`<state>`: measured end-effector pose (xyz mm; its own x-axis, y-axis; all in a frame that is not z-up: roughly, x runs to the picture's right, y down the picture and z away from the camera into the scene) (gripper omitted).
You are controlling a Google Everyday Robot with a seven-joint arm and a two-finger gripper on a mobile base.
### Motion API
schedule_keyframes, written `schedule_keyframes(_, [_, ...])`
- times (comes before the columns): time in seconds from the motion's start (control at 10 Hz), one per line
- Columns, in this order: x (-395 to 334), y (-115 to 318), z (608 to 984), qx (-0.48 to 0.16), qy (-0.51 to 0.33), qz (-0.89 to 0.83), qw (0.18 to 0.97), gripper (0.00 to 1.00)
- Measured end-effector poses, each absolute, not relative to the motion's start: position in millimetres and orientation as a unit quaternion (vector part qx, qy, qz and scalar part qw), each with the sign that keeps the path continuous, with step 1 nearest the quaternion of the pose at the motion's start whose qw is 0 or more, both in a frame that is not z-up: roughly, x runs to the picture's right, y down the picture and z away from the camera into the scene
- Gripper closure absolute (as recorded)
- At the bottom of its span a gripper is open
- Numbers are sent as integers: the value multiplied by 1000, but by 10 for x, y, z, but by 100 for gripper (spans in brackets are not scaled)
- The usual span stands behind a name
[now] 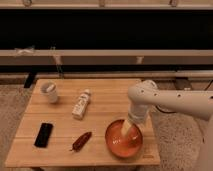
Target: Pick up the ceramic bowl
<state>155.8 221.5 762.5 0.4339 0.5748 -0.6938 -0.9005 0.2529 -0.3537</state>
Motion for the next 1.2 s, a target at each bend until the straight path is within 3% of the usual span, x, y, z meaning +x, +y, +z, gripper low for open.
schedule_keyframes(0.6, [1640,2453,7824,-373,255,496,741,21])
schedule_keyframes(1.2, [1526,2513,7878,-406,253,493,727,76])
